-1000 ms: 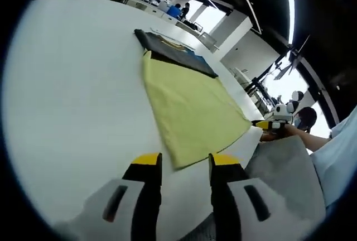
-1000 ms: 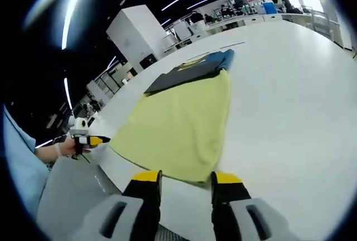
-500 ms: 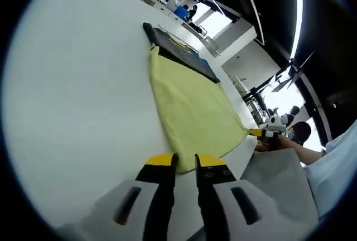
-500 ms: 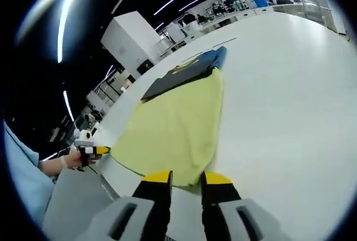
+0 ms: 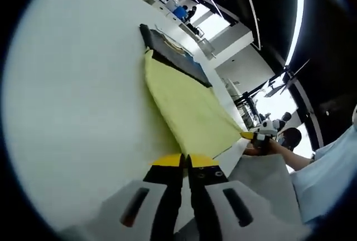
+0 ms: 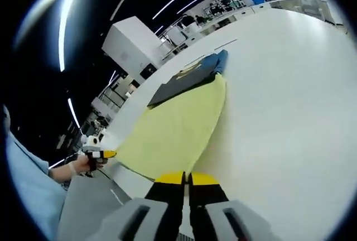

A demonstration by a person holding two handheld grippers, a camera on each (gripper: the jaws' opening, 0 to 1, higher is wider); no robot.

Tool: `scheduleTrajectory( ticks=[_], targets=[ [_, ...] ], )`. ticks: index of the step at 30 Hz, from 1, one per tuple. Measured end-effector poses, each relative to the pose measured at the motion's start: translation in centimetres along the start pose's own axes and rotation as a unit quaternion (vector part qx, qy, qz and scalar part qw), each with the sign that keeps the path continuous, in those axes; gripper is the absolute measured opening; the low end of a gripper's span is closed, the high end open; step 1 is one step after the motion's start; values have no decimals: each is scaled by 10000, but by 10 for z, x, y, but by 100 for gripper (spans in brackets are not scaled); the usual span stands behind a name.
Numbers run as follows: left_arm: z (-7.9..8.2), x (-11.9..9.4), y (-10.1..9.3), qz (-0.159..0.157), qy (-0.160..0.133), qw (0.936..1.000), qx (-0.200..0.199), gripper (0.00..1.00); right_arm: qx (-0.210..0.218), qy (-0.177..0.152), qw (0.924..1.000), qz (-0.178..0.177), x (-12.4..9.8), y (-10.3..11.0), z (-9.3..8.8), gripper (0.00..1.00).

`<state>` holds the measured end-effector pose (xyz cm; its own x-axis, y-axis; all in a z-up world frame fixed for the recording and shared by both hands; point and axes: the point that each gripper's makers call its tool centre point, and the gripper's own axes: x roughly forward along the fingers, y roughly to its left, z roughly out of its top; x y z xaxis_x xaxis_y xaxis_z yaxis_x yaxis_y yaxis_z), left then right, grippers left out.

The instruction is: Fold the garment on the visible template until the final outline fits inside the template.

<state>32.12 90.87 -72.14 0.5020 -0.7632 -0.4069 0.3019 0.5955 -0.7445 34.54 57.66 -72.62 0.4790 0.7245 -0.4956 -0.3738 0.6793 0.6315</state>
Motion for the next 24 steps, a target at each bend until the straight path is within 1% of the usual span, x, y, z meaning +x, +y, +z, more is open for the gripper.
scheduleTrajectory(
  ticks=[1,4,5,6,7,10,14,17,19,22,23,24],
  targets=[
    [1,-2,-3,-31,-10,10000,28,0,-60,-46,9999,75,-4,7,2,0],
    [-1,-10,-8,-112,22,9999,26,0,-1,-69,9998,169,-12,17,1,0],
    [-4,-13,-10,-220,55,9997,-5,0,51,-90,9997,233,-16,22,-1,0],
    [-7,-16,-11,-296,76,9995,-79,0,62,-124,9995,294,-18,26,-2,0],
    [-12,-19,-14,-408,110,9986,-325,0,106,-130,9993,336,-22,29,-5,0],
    [-15,-27,-19,-559,32,9973,-476,0,211,-96,9991,356,-33,34,-14,0],
    [-18,-38,-36,-857,-69,9952,-474,0,350,-118,9985,412,-46,41,-22,0],
    [-23,-44,-54,-1136,-16,9924,-463,0,461,-134,9978,454,-56,47,-26,0],
    [-29,-46,-62,-1238,74,9914,-415,0,534,-137,9973,480,-61,52,-29,0],
    [-37,-50,-67,-1289,211,9907,-388,0,558,-94,9972,493,-67,63,-35,0],
    [-39,-51,-69,-1310,226,9904,-388,0,634,-200,9964,533,-69,65,-31,0],
    [-40,-52,-71,-1351,221,9899,-381,0,654,-210,9962,543,-71,67,-31,0]
  ],
)
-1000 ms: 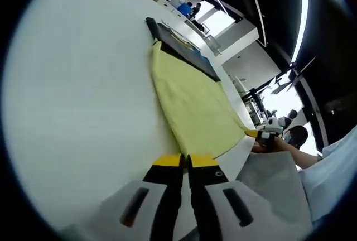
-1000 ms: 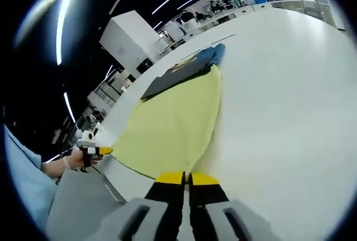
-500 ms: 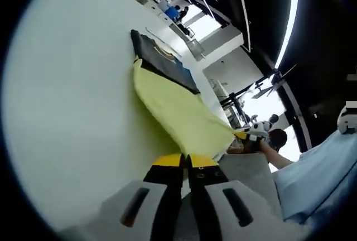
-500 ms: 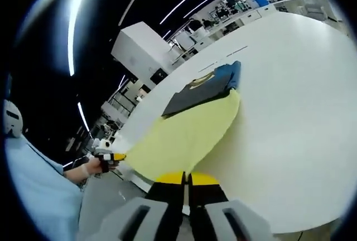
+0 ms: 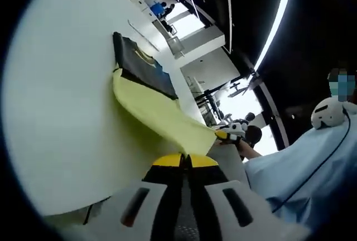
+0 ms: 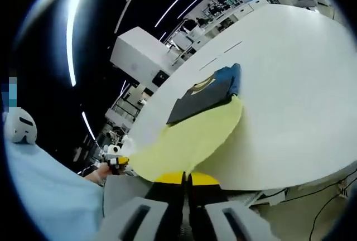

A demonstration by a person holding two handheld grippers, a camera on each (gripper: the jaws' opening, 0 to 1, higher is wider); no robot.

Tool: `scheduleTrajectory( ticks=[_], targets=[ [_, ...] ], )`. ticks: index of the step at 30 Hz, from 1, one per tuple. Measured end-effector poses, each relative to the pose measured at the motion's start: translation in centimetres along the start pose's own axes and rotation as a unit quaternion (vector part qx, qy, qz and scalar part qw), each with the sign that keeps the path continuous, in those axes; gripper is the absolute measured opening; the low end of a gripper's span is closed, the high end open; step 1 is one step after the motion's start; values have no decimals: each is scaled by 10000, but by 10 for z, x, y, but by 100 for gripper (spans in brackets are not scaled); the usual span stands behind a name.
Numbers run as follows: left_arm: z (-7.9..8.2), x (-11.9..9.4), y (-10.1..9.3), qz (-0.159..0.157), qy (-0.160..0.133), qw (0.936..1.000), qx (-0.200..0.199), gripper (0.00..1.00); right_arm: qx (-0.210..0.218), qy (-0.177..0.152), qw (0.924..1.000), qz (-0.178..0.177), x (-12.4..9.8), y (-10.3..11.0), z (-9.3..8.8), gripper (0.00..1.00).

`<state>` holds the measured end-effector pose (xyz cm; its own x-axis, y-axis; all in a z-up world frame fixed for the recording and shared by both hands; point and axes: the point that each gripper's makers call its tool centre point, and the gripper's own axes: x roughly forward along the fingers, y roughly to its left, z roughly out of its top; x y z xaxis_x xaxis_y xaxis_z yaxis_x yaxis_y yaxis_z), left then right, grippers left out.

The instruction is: Fold the garment on the visible template until the final outline fits inside the template.

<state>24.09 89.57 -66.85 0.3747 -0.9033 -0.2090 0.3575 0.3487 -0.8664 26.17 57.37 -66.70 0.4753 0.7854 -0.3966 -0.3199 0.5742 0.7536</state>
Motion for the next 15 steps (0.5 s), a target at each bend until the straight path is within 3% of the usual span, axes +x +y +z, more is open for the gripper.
scheduleTrajectory(
  ticks=[3,5,10,15],
  targets=[
    [3,0,-3,-65,-72,10000,15,0,43,-56,10000,50,-2,9,3,0],
    [14,1,-6,-124,-191,9997,20,0,92,-119,9998,87,1,13,9,0],
    [49,9,-13,-266,-399,9985,245,0,75,-324,9992,216,10,26,30,0],
    [92,22,-24,-464,-680,9953,516,0,154,-677,9970,355,15,27,65,0]
  ],
)
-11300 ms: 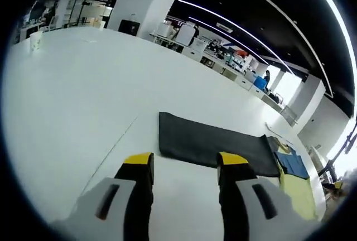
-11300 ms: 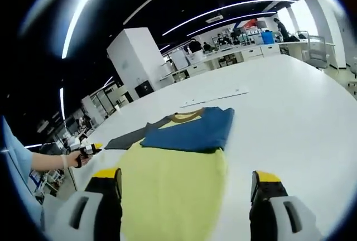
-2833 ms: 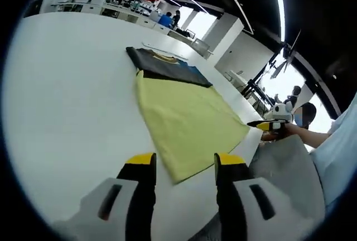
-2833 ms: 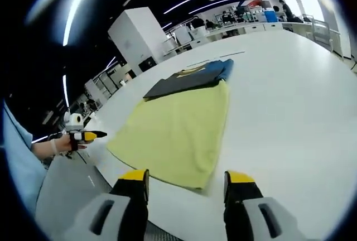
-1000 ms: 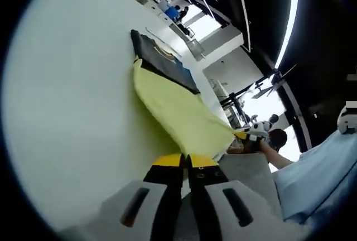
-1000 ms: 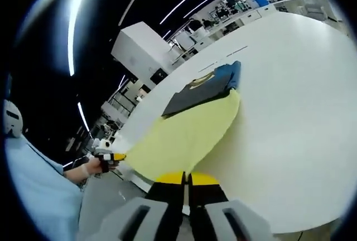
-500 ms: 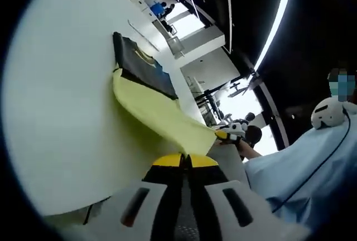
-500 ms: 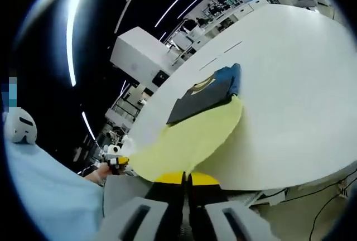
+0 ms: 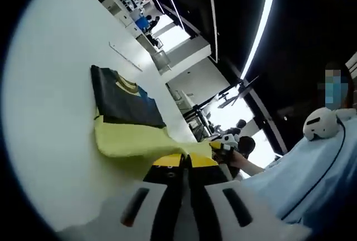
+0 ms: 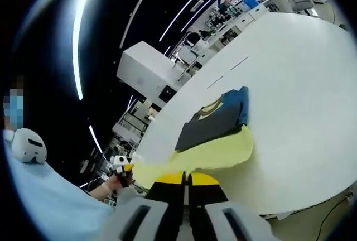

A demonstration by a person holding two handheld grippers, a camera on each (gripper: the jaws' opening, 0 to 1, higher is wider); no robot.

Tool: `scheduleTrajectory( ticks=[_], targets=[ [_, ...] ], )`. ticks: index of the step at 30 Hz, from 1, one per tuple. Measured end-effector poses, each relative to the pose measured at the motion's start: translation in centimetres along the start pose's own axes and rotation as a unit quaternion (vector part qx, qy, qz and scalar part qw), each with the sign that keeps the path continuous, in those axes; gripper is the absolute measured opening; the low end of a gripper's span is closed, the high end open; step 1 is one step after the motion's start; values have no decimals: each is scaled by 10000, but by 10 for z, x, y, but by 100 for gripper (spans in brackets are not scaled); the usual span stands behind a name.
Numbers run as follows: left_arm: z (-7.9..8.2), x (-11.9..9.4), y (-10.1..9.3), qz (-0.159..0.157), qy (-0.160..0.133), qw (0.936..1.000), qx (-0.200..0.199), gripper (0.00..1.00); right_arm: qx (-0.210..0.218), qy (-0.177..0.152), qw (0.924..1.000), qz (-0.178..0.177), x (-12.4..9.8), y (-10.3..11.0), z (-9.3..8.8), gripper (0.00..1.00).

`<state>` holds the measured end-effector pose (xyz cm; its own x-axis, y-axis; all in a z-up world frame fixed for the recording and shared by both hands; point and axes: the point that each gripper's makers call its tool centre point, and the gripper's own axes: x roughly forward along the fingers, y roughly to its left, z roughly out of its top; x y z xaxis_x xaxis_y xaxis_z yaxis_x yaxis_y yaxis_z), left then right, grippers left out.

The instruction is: Fold the garment on the visible template until the final outline fits inside the template.

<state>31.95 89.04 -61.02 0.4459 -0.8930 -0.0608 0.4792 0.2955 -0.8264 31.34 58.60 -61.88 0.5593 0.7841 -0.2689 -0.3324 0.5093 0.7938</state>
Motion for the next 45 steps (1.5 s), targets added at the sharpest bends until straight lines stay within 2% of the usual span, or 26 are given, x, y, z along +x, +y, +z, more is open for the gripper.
scheduleTrajectory(
  ticks=[2,4,7,11,18,23,27,31,36,38,41,43,45],
  targets=[
    [10,6,2,-15,-35,10000,33,0,74,-151,9999,22,4,-5,16,0],
    [26,14,12,53,-92,9999,53,0,90,-233,9997,18,10,-14,31,0],
    [52,23,24,152,-301,9994,-13,0,-181,-215,9995,-141,25,-22,51,0],
    [81,34,37,284,-488,9984,-68,0,-262,-284,9991,-157,42,-27,78,0],
    [112,55,67,629,-393,9972,72,0,-565,-41,9977,-385,78,-51,108,0],
    [124,67,92,888,-314,9955,24,0,-603,-22,9971,-457,99,-66,128,0],
    [139,70,106,945,-435,9946,-28,0,-724,1,9964,-453,113,-72,144,0],
    [153,69,128,1139,-626,9914,-147,0,-775,-20,9960,-444,125,-80,156,0],
    [151,74,159,1379,-569,9882,-351,0,-618,98,9959,-646,146,-108,155,0],
    [149,77,168,1502,-551,9860,-466,0,-654,137,9955,-677,154,-113,155,0],
    [149,81,174,1505,-551,9861,-434,0,-626,142,9955,-695,162,-119,156,0],
    [148,82,184,1640,-556,9835,-522,0,-567,187,9953,-758,171,-130,160,0],
    [145,82,190,1699,-520,9826,-549,0,-566,263,9944,-850,174,-139,156,0]
  ],
)
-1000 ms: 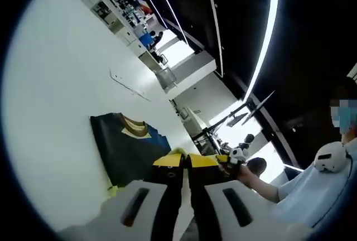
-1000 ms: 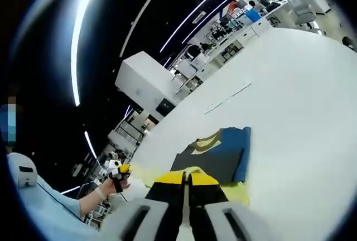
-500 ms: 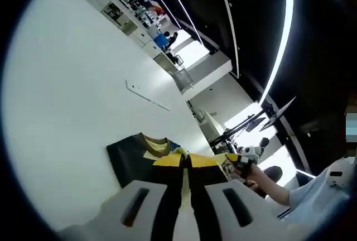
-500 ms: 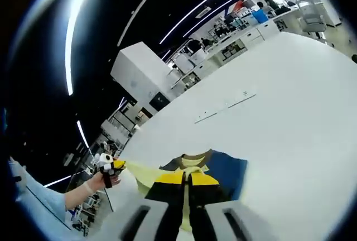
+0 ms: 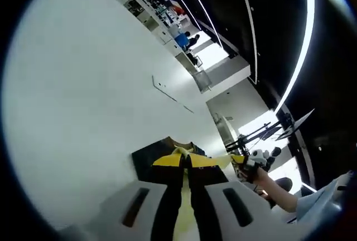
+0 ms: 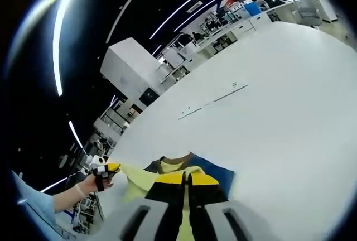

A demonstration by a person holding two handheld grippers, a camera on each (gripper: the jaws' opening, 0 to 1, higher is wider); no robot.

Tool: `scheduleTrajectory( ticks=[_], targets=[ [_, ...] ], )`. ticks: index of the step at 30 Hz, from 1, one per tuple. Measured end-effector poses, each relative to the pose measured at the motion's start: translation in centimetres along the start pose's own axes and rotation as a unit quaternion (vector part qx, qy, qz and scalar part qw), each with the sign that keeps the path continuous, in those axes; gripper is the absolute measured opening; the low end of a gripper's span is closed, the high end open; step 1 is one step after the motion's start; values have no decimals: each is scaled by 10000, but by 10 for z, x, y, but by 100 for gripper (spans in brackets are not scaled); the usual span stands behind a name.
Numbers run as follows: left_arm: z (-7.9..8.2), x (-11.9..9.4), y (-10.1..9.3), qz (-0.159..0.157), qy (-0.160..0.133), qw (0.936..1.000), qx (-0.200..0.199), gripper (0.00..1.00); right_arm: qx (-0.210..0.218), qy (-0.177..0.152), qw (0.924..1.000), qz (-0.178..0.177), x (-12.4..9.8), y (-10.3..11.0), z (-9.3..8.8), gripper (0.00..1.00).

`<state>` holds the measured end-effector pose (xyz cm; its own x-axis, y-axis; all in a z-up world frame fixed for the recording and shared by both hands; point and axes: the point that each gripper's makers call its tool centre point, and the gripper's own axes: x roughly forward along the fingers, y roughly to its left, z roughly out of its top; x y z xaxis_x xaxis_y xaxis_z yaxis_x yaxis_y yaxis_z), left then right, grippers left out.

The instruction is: Fold the garment on the visible template until the final outline fits inside the template.

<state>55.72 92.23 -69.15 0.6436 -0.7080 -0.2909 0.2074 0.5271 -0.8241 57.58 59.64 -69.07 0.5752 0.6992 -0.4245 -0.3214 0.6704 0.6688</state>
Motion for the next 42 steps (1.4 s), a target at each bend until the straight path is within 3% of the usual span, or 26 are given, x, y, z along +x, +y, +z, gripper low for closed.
scheduleTrajectory(
  ticks=[6,18,35,38,42],
  targets=[
    [-7,5,23,358,31,9992,-157,0,175,103,9995,-235,9,-21,-9,0],
    [-23,11,45,638,115,9974,-309,0,464,161,9981,-368,19,-42,-27,0],
    [-31,16,61,947,300,9950,-40,0,196,283,9983,-474,28,-51,-34,0],
    [-31,16,58,936,274,9952,72,0,-318,331,9978,-470,27,-50,-35,0],
    [-28,16,49,912,235,9946,430,0,-551,348,9971,-382,26,-41,-35,7]
  ],
)
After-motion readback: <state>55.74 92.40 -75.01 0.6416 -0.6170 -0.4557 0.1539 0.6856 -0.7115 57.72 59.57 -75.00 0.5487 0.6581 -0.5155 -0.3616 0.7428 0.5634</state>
